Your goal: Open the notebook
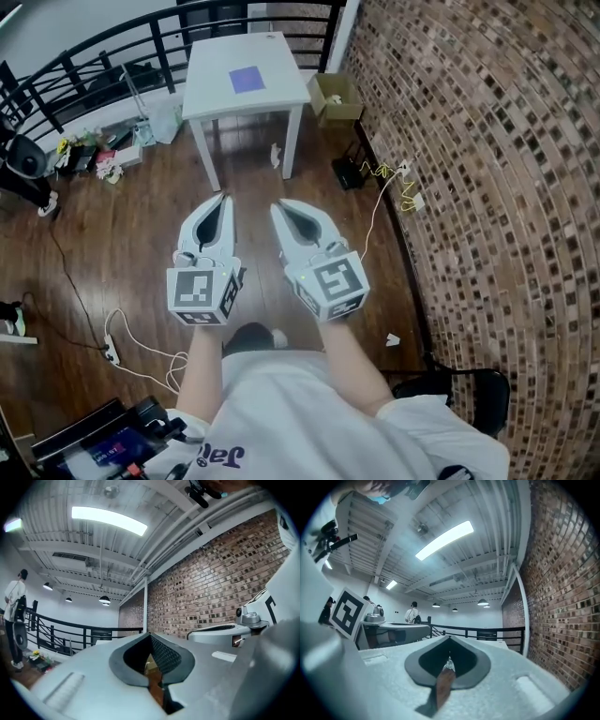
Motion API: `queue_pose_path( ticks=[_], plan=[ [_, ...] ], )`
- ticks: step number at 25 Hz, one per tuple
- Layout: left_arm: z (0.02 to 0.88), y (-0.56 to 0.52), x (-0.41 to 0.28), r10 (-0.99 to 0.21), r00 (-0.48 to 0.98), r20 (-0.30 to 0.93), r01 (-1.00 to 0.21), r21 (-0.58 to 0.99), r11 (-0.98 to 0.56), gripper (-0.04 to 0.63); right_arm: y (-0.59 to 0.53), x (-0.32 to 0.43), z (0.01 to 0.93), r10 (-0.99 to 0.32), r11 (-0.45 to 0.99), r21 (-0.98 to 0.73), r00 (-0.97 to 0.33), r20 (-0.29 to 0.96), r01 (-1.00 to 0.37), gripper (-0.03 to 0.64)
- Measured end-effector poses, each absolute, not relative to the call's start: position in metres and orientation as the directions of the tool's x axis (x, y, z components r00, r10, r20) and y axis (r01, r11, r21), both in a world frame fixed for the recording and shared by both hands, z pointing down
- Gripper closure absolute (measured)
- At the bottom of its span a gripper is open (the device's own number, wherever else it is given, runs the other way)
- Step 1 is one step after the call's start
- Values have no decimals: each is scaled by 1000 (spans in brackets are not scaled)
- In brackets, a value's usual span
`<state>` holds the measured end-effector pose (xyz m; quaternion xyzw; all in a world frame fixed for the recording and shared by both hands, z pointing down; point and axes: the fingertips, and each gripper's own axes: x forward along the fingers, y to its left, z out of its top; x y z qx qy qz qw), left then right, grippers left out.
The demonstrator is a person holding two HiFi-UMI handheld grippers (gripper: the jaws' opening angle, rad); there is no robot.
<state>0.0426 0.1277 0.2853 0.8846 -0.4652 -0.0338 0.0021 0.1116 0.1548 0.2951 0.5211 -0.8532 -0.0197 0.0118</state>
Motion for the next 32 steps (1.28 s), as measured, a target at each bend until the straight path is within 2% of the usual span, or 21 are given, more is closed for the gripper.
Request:
queue_pose_path(
  ticks=[11, 23, 27, 32],
  plan=[
    [312, -5, 36, -846, 533, -28, -844, 50, -533, 580, 22, 101, 318, -864, 503, 38, -502, 23, -864, 624],
    [287, -221, 31, -810, 583, -62, -808, 57, -587, 580, -195, 101, 294, -900, 435, 68, -436, 11, -898, 624],
    [286, -274, 27, -798, 595, -95, -795, 75, -601, 580, -248, 92, 299, -895, 447, 86, -445, 37, -891, 624],
    [291, -325, 34, -800, 595, -79, -797, 70, -600, 580, -308, 101, 305, -891, 453, 53, -452, 41, -890, 624]
  ],
)
